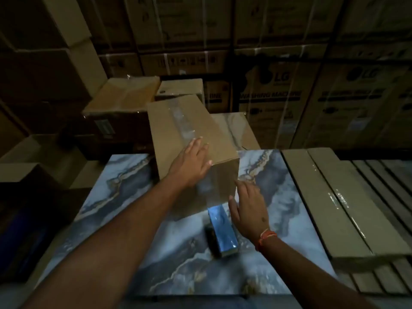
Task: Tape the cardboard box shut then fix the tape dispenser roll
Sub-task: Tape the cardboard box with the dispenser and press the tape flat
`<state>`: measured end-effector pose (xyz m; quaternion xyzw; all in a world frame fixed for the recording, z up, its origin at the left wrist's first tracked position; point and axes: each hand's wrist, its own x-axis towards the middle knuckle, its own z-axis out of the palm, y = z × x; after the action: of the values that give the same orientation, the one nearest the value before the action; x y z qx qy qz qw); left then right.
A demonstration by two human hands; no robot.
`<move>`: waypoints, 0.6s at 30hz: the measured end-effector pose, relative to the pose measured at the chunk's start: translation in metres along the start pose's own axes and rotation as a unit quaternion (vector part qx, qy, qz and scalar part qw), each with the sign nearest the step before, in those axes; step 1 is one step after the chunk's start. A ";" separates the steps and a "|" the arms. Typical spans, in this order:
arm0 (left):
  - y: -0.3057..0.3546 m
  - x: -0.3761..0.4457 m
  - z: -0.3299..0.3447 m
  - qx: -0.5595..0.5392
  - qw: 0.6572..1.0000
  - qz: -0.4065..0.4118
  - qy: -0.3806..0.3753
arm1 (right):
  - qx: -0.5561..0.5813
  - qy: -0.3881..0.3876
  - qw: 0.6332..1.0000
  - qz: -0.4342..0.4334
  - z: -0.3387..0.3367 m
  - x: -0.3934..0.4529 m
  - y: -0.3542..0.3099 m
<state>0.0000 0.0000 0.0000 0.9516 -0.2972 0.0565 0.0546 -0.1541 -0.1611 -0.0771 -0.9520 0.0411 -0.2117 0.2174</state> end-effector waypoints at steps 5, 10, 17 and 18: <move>-0.010 0.004 0.015 -0.018 0.997 0.024 -0.074 | 0.062 -0.051 0.996 0.047 0.023 -0.025 -0.003; -0.013 0.008 0.016 -0.028 0.995 0.027 -0.093 | 0.146 -0.080 0.978 0.124 0.046 -0.046 -0.001; -0.020 0.028 0.013 -0.058 0.988 0.025 -0.139 | 0.209 -0.099 0.940 0.251 0.064 -0.062 0.010; -0.021 0.033 0.013 -0.061 0.988 0.024 -0.143 | 0.203 -0.108 0.937 0.261 0.066 -0.063 0.013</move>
<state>0.0400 -0.0028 -0.0099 0.9374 -0.3275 -0.0969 0.0683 -0.1833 -0.1357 -0.1604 -0.8605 0.2204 -0.0470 0.4569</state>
